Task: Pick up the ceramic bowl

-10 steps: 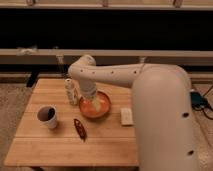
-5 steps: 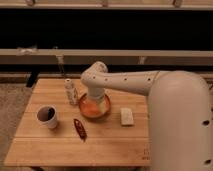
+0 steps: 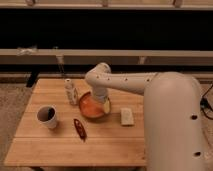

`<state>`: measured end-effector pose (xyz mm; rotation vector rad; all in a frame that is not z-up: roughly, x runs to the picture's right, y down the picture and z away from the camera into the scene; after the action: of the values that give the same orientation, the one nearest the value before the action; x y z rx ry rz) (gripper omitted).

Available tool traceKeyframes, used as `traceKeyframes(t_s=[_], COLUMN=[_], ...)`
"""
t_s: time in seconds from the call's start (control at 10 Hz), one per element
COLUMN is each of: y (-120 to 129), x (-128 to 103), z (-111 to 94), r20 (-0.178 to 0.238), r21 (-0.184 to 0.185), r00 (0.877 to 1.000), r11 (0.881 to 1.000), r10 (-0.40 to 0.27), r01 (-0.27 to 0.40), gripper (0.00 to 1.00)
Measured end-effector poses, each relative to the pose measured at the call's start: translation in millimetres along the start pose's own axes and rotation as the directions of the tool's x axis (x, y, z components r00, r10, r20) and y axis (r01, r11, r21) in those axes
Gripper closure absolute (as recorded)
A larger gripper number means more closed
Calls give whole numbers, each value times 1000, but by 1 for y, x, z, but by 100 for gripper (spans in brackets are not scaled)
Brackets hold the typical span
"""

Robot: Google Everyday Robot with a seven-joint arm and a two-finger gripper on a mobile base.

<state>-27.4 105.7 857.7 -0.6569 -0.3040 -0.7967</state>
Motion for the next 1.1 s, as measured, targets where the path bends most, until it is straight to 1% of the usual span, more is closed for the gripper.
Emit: traceKeyframes(t_s=[0.2,0.3,0.4,0.6,0.7,0.8,0.9,1.0,1.1], y=[6,11,14,15,18,21,19,16,17], x=[7,12,14,14,14,15,12,9,9], z=[8,12,17,25,30,32,33,32,28], r20=[7,15,28,58,71,74,78,83,85], r21=[-17,-27,-36,-55,-70,-83,-84,-79,-66], r00=[1000,999,998,996,994,993,993,993,992], r11=[1000,999,998,996,994,993,993,994,994], r10=[17,35,48,71,83,87,86,83,92], r01=[-17,-34,-47,-68,-78,-81,-79,-76,-86], gripper=[29,29,31,47,61,69,77,88,97])
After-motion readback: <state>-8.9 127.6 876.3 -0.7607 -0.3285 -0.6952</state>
